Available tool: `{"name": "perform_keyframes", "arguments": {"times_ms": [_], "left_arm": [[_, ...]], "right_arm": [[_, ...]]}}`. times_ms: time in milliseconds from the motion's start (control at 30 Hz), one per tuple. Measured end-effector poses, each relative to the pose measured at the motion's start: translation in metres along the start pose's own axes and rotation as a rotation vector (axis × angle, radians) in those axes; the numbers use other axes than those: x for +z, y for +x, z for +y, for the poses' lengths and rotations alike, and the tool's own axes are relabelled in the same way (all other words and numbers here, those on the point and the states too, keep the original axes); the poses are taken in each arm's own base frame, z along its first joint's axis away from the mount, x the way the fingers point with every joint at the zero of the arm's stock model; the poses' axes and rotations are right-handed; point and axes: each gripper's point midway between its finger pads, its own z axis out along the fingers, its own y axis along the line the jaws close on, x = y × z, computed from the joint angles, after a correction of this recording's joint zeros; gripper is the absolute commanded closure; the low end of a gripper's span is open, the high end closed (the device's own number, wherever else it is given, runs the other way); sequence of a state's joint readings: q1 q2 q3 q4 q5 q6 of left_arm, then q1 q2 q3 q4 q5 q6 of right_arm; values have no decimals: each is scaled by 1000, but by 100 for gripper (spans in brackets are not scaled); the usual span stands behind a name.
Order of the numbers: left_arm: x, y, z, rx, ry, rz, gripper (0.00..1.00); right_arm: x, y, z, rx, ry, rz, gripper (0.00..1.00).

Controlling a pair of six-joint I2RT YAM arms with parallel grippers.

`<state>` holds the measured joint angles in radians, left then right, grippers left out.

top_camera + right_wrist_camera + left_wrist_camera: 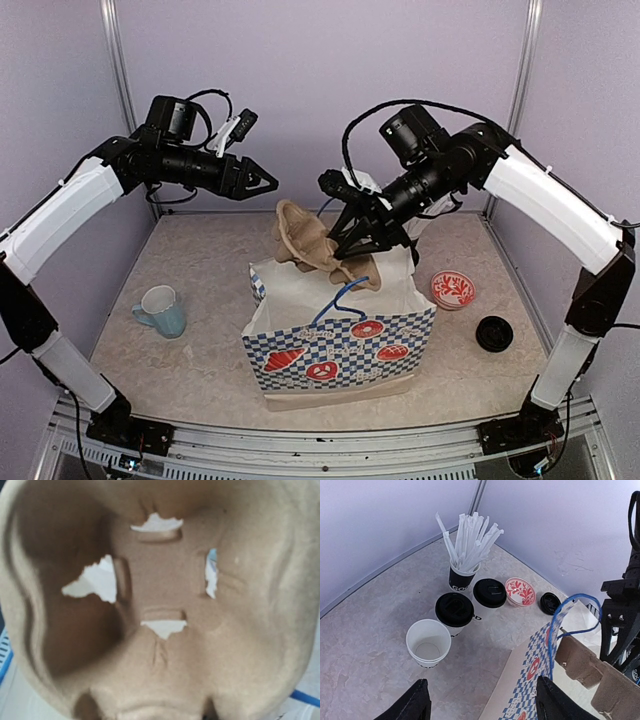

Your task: Pack the takeout coffee

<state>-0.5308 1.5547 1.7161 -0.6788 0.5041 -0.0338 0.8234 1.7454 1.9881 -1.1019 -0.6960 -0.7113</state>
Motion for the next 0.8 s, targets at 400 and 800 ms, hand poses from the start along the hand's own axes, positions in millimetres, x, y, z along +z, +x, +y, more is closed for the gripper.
{"name": "perform_keyframes", "arguments": {"times_ms": [400, 800], "left_arm": [[-6, 22, 60, -69, -101, -4, 29], [-24, 36, 96, -119, -171, -95, 30]], "right_arm": [[14, 38, 25, 39, -102, 104, 91], [37, 100, 37, 106, -121, 296, 89]]}}
